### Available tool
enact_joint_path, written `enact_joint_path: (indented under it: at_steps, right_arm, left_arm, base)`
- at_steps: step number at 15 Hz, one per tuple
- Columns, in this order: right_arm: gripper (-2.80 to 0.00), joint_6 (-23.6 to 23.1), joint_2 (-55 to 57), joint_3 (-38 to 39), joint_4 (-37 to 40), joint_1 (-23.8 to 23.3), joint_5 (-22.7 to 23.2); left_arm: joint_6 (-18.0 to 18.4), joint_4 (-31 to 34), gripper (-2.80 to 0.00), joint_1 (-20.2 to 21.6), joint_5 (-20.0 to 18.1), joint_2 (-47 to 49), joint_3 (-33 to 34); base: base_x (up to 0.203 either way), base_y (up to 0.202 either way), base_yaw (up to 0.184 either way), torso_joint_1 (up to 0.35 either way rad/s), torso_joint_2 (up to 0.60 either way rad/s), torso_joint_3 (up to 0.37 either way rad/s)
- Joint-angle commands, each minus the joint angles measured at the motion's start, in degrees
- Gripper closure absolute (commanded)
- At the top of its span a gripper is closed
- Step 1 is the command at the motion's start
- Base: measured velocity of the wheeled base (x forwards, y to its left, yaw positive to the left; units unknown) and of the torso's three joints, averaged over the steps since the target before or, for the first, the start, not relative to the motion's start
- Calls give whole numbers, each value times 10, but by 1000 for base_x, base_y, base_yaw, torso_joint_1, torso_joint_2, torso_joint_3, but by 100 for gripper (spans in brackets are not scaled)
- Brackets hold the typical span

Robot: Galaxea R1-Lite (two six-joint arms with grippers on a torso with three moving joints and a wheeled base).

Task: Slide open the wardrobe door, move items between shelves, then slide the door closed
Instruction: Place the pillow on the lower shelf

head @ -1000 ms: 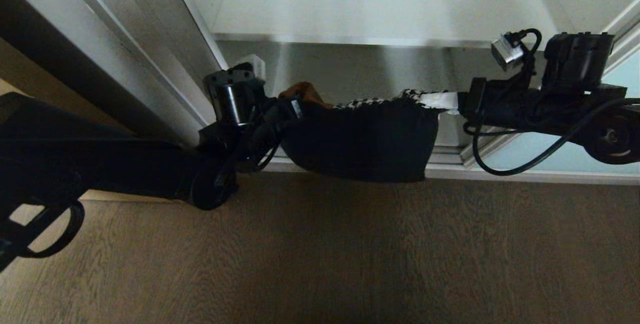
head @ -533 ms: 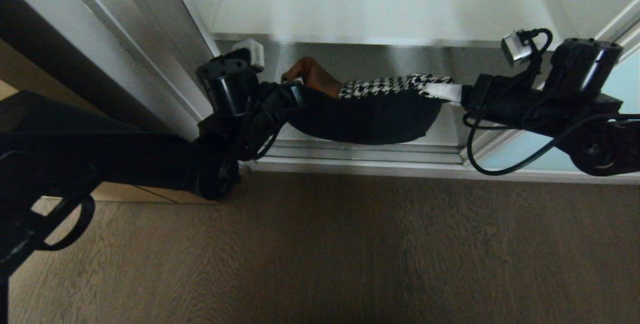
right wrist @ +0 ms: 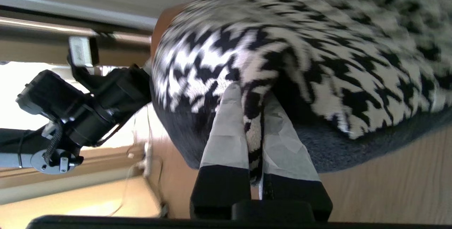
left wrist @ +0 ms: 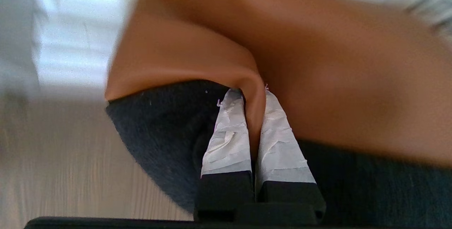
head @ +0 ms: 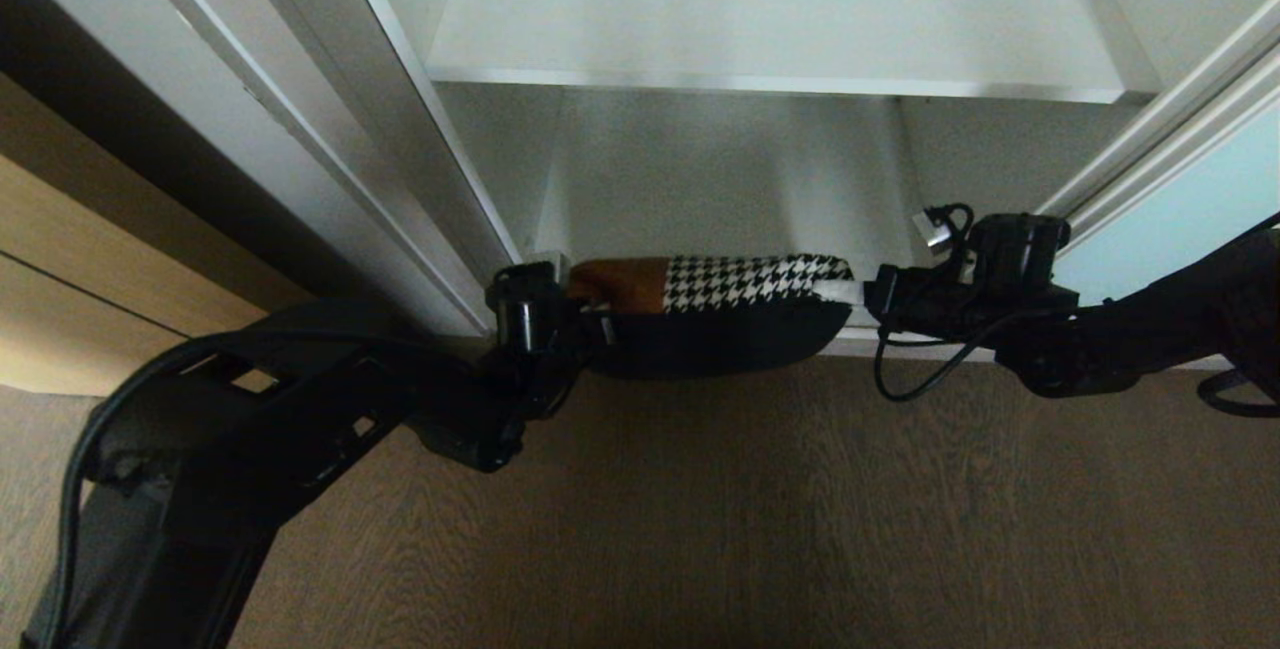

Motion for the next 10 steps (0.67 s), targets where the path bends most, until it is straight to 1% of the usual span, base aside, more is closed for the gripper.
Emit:
enact_joint_path:
  at_steps: [1, 3, 5, 6, 10]
  right_arm:
    - [0, 1, 29, 8, 13, -8, 0]
    - [0, 3, 25, 1, 13, -15, -1]
    - [0, 5, 6, -12, 12, -19, -1]
    - [0, 6, -8, -22, 13, -20, 0]
    - [0, 8, -24, -130, 15, -19, -2]
  left_arm:
    - [-6, 31, 0, 2, 1, 34, 9]
    - [-6, 30, 0, 1, 1, 27, -2]
    - [-5, 28, 0, 2, 3, 17, -47]
    - [-3, 29, 0, 2, 5, 11, -74]
    - [9, 58, 0, 3, 7, -15, -214]
  base:
    - [0, 0, 0, 0, 0, 0]
    - [0, 0, 0, 0, 0, 0]
    - [0, 0, 0, 0, 0, 0]
    - [0, 0, 0, 0, 0, 0]
    - [0, 0, 0, 0, 0, 0]
